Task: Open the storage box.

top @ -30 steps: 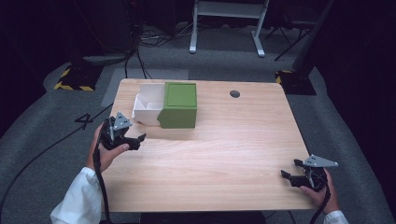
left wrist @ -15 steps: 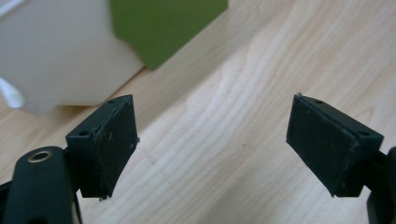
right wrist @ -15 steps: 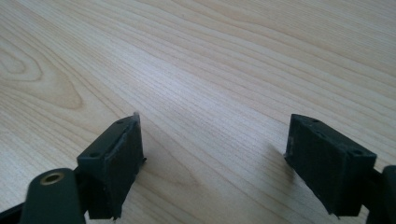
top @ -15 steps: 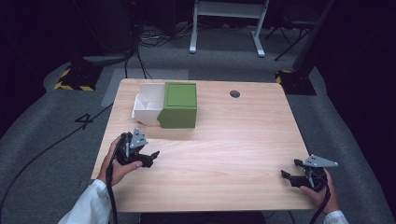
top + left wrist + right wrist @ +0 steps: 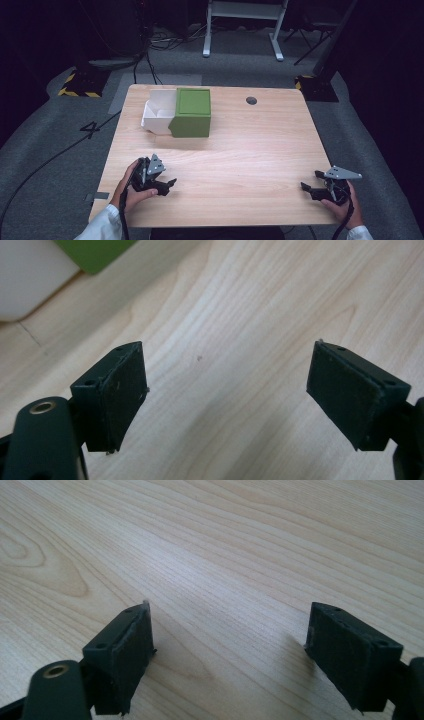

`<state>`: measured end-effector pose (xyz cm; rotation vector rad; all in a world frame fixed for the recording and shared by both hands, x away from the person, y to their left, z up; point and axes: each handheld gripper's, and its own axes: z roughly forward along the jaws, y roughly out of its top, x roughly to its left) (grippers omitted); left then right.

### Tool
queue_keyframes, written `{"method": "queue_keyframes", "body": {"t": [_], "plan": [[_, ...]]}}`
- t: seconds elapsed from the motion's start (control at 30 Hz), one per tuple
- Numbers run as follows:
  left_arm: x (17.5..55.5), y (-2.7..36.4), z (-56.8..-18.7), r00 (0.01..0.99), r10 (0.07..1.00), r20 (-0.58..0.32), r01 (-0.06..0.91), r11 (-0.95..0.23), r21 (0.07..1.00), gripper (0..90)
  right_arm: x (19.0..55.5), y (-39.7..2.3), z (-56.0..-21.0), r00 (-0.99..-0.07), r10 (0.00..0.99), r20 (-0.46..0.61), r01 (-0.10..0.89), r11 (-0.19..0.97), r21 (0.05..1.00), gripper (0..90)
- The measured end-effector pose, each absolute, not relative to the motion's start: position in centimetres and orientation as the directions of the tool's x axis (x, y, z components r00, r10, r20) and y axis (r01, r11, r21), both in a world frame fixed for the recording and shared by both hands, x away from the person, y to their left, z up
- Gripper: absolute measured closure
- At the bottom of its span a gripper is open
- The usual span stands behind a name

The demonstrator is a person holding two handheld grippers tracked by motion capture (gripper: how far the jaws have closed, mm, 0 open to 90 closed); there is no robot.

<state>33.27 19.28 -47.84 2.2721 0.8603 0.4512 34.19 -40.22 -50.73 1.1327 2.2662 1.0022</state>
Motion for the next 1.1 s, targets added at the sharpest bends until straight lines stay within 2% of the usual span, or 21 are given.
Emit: {"method": "queue_keyframes", "body": {"t": [0.3, 0.43, 1.1], "plan": [[32.6, 19.8, -50.1, 0.736, 0.677, 0.017, 0.505, -0.565, 0.653, 16.5, 34.2, -40.2, -50.7, -0.584, 0.811, -0.044, 0.513, 0.410, 0.754, 19.2], [32.5, 20.3, -50.7, 0.736, 0.677, -0.017, 0.496, -0.522, 0.694, 15.4, 34.2, -40.2, -50.7, -0.584, 0.811, -0.045, 0.512, 0.411, 0.755, 19.3], [32.9, 20.3, -50.8, 0.751, 0.660, -0.010, 0.482, -0.538, 0.691, 13.0, 34.1, -40.1, -50.7, -0.584, 0.810, -0.053, 0.506, 0.414, 0.756, 19.2]]}}
